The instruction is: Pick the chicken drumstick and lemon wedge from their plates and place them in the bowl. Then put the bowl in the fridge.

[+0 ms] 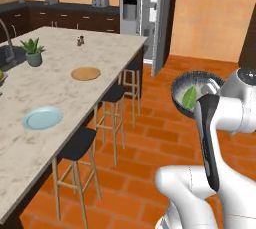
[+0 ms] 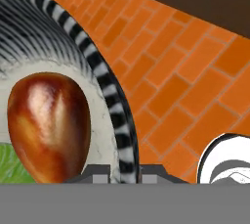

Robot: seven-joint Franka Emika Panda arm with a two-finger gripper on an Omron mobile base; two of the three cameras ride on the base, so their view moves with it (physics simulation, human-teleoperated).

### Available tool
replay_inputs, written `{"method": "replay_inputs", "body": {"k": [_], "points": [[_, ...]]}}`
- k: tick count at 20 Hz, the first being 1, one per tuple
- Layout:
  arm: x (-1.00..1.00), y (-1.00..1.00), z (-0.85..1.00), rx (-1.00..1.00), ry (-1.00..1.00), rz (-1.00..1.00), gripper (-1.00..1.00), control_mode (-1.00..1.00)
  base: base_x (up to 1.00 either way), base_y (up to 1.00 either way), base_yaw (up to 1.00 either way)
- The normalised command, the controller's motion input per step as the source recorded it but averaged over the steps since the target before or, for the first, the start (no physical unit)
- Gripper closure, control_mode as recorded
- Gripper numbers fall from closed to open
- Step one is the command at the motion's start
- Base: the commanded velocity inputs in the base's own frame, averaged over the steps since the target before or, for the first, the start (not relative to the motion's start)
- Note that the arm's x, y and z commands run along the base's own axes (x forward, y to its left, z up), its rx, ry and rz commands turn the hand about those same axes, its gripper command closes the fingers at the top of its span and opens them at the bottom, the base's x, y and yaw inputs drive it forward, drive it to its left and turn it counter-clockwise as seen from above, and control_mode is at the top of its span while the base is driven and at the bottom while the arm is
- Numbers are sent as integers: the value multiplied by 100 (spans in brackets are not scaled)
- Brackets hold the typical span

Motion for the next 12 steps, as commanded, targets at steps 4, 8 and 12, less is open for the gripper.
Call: {"method": "replay_inputs", "body": {"k": [4, 8, 12], "points": [[0, 0, 0, 0, 0, 0, 100, 100, -100, 89, -21], [0, 0, 0, 0, 0, 0, 100, 100, -98, 100, -38], [0, 0, 0, 0, 0, 0, 100, 100, -75, 100, -26]]}}
